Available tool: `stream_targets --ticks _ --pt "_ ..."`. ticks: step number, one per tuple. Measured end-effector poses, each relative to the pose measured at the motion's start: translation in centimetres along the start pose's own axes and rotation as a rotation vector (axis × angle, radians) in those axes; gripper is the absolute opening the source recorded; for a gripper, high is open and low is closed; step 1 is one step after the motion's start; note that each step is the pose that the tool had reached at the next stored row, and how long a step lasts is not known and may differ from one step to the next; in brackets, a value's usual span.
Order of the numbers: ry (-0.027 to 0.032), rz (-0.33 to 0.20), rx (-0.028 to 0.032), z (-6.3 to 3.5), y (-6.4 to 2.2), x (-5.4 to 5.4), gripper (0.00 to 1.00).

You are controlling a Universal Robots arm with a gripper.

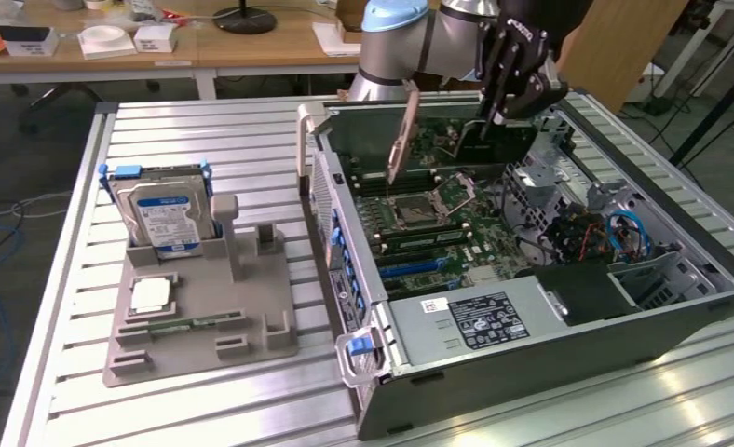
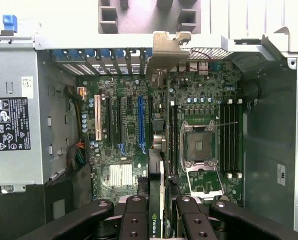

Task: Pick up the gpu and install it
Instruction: 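Insert the gpu into the slot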

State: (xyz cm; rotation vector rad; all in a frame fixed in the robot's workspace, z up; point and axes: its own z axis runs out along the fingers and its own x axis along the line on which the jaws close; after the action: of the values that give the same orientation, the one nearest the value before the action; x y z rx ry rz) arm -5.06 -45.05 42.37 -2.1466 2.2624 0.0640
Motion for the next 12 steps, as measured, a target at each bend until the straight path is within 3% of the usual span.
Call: stream_targets --ticks 12 --pt "0.0003 -0.005 -0.0003 1.26 -0.02 0.1 0.26"
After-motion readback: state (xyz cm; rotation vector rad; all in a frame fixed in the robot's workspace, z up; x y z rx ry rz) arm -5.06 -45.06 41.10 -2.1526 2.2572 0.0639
